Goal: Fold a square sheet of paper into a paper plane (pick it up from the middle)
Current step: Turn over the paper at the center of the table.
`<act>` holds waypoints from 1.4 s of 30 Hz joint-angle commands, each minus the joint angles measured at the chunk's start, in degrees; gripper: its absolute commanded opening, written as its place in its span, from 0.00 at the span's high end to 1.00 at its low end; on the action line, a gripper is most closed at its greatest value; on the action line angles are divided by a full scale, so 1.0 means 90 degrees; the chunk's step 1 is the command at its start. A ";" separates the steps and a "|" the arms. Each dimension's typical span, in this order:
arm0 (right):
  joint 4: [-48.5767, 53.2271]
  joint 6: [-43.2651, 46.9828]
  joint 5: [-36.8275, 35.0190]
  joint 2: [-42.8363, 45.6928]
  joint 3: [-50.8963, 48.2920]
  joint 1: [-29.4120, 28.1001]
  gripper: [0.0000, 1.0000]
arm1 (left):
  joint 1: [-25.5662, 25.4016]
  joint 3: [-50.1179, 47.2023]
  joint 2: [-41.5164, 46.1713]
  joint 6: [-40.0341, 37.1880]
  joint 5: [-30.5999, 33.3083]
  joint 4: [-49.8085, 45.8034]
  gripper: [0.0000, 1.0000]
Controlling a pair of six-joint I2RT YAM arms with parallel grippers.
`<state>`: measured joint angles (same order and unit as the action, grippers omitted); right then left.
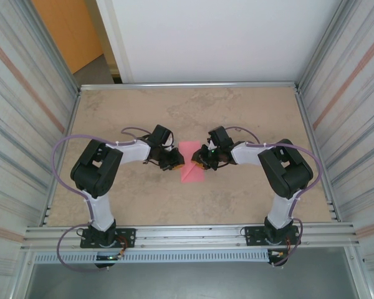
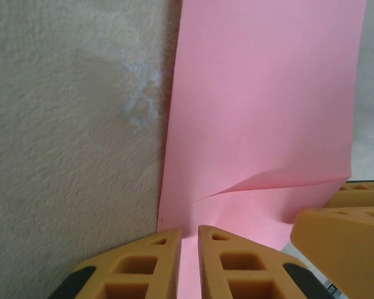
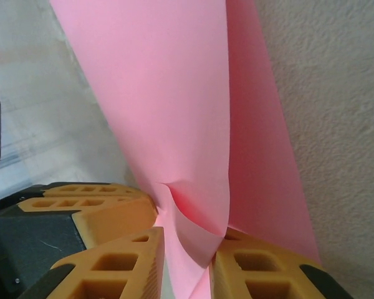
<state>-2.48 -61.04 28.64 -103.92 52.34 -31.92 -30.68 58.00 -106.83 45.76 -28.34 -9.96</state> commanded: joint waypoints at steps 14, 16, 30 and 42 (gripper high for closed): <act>-0.0154 0.0314 0.0085 -0.0282 0.0093 -0.0291 0.86 | 0.0113 -0.0077 0.0502 0.0043 0.0132 -0.0317 0.82; -0.0154 0.0360 0.0055 -0.0253 0.0103 -0.0291 0.90 | 0.0161 -0.0092 0.0684 0.0047 0.0098 -0.0295 0.82; -0.0866 0.1051 0.0472 0.1559 0.0015 0.0208 0.99 | 0.0814 -0.0716 0.2701 0.0233 -0.0861 0.0901 0.33; -0.2363 0.0152 0.1911 0.2062 0.0074 0.0563 0.97 | 0.0908 -0.0981 0.2765 0.1623 -0.2306 0.3479 0.13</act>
<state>-18.79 -56.38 41.36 -86.61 52.27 -27.38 -22.83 49.84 -81.41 56.47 -43.59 12.34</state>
